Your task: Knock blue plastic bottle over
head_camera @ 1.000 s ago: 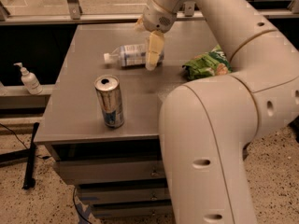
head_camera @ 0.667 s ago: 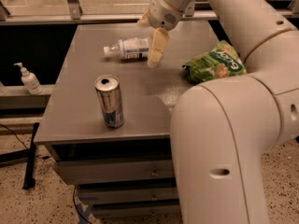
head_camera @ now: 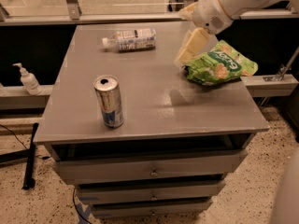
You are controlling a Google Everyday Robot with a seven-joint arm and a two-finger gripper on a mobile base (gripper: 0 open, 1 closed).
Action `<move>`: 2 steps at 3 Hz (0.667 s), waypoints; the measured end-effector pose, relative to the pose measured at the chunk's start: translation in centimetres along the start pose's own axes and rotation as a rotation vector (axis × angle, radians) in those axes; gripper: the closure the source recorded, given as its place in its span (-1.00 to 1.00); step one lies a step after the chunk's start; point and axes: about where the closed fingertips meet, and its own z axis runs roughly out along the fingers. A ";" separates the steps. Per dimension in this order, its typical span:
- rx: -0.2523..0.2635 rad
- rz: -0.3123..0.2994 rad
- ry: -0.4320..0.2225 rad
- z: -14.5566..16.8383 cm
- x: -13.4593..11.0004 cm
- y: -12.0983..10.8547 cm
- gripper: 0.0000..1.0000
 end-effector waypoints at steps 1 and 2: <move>0.126 0.080 -0.083 -3.3 2.2 2.0 -1.00; 0.229 0.153 -0.094 -4.5 5.4 1.7 -1.00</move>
Offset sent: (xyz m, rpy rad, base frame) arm -0.0265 -0.0343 0.0043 0.1076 -0.0522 -0.1156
